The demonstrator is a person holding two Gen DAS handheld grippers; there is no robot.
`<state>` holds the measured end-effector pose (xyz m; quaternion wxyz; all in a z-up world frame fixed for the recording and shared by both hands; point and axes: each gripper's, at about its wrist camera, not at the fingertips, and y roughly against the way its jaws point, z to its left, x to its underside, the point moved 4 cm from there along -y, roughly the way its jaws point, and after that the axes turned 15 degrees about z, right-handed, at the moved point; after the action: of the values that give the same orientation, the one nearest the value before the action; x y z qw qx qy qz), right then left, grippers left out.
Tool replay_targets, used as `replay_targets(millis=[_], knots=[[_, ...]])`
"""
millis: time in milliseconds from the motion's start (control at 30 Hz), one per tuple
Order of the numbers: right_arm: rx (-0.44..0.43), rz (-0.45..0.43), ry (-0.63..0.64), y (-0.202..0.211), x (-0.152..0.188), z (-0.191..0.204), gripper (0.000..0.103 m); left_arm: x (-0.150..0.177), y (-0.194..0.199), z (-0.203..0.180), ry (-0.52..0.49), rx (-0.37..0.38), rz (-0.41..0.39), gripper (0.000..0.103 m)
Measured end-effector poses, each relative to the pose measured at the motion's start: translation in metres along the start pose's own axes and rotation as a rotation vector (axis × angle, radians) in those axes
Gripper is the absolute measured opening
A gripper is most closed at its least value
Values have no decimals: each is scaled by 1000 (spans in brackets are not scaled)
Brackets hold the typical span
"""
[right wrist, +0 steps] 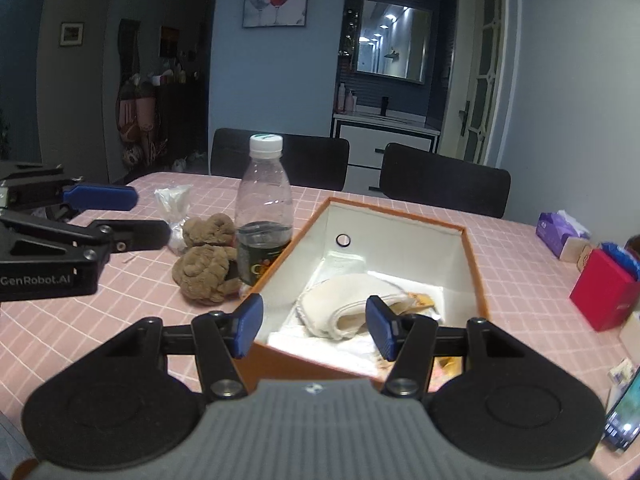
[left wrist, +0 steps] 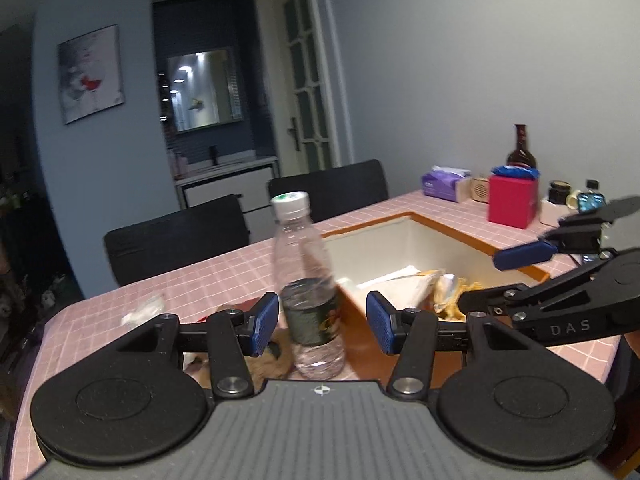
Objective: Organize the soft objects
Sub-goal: 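Move both tools back toward the brown teddy bear and plastic bundle, then grasp the brown teddy bear with the right tool while the left tool grasps the plastic bundle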
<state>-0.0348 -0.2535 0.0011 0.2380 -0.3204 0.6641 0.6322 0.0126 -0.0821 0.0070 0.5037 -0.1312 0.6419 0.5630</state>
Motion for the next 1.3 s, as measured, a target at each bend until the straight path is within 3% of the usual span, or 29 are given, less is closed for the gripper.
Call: replay_targets(millis=[233,367,533,767,967,1133,1300], knots=[[-25,-18,-57,-22,16,39,57,41,-1,39,127,-54,15,61],[-80,-5,-77,-37,16,61,57,67,-9,64,177,-101,49,61],[-94,-21,-23,-48,6,91,60,88,-13,93,190,-175,90,61],[-123,-45,57,-67,-17,135,60,101,-18,130,186,-205,112,61],[-117,-25,46,-96,-36,156,60,98,-32,152,149,-177,136,61],[-121,13,41,-120,-42,167,53,97,-48,164,122,-129,170,61],[-74,39,64,-139,-45,172,52,91,-63,168,70,-121,199,61]])
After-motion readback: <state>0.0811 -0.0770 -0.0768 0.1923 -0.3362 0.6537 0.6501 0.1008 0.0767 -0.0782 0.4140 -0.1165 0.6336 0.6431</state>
